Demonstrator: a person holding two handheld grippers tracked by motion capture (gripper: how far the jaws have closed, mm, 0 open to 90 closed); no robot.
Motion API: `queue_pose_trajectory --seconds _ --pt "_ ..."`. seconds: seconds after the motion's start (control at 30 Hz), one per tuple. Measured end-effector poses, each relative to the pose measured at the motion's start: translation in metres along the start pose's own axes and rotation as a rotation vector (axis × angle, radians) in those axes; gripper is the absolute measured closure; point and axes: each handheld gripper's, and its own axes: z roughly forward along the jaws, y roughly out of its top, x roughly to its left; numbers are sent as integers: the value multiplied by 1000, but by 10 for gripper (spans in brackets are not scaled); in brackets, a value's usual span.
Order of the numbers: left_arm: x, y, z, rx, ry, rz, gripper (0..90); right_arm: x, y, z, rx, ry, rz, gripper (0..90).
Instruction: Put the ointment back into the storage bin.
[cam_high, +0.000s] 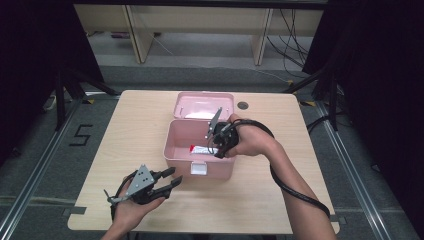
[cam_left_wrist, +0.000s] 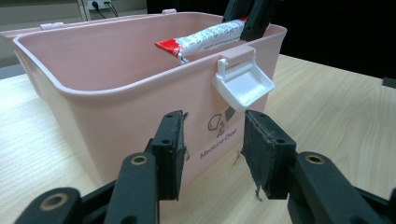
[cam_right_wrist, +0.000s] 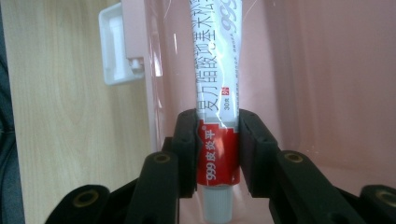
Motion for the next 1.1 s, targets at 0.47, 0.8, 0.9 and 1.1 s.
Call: queue_pose_trajectory --seconds 0.47,0.8,0.9,1.1 --pt "0 -2 0 -4 -1 -4 581 -4 4 12 56 28 -21 714" --pt "0 -2 0 3 -1 -3 581 -3 9 20 99 37 -4 713" --pt "0 -3 0 4 -1 -5 581 -4 10 22 111 47 -18 713" --pt "0 -3 0 2 0 -6 581 -6 11 28 103 52 -34 713"
